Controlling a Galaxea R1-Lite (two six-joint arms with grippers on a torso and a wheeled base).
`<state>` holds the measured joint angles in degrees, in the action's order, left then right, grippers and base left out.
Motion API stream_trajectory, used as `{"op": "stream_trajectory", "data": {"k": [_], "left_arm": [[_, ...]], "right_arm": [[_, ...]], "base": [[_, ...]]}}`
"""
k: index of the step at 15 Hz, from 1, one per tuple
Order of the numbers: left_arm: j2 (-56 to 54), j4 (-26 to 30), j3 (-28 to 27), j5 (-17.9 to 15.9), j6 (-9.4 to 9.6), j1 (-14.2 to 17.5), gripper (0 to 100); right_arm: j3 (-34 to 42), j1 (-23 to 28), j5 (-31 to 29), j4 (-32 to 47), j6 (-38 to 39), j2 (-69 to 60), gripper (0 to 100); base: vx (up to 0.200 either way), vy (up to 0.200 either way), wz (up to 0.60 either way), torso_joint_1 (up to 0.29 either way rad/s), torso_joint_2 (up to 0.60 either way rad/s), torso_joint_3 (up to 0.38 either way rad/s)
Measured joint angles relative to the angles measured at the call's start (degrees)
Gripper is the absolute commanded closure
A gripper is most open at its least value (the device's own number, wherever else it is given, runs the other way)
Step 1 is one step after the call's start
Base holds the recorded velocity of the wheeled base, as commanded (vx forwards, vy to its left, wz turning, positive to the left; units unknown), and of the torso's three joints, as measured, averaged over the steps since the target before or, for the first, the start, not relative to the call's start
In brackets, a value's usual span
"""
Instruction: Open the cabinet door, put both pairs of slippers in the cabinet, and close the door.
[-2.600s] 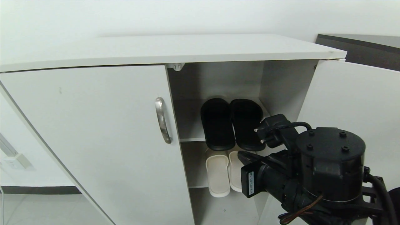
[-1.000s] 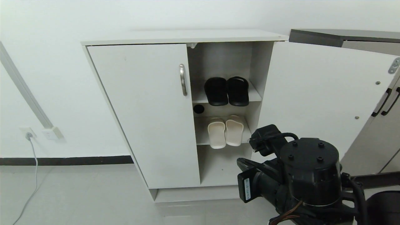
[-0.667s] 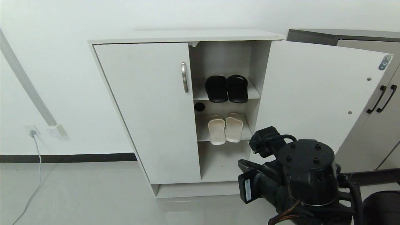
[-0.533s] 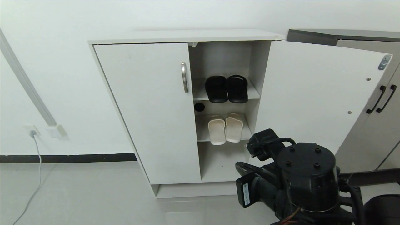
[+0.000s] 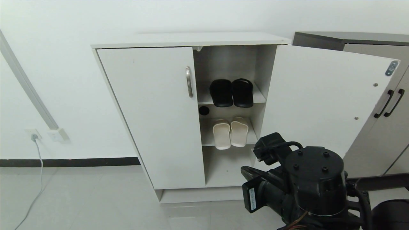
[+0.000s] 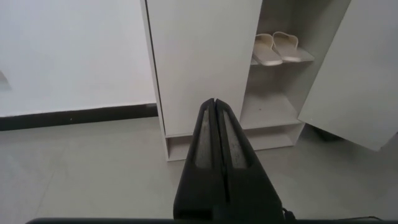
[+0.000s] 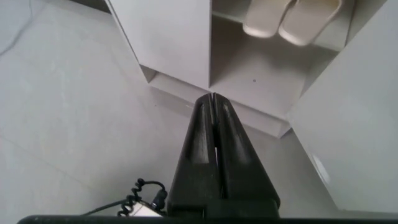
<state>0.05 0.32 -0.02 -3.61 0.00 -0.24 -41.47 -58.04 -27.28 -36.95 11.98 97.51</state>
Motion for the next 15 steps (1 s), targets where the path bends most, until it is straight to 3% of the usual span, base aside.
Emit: {"op": "stream_trajectory", "data": {"k": [5,15], "left_arm": [[0.0,0.1,0.0,0.0,0.0,0.0,100],[0.0,0.1,0.0,-0.1,0.0,0.0,100]], "right_arm": [[0.2,0.0,0.0,0.0,0.0,-0.1,100],[0.3,0.0,-0.1,0.0,-0.1,-0.1,100]], "base": [[0.0,0.0,0.0,0.05,-0.45,-0.361],[0.0,0.0,0.0,0.142,-0.47,-0.332]]}}
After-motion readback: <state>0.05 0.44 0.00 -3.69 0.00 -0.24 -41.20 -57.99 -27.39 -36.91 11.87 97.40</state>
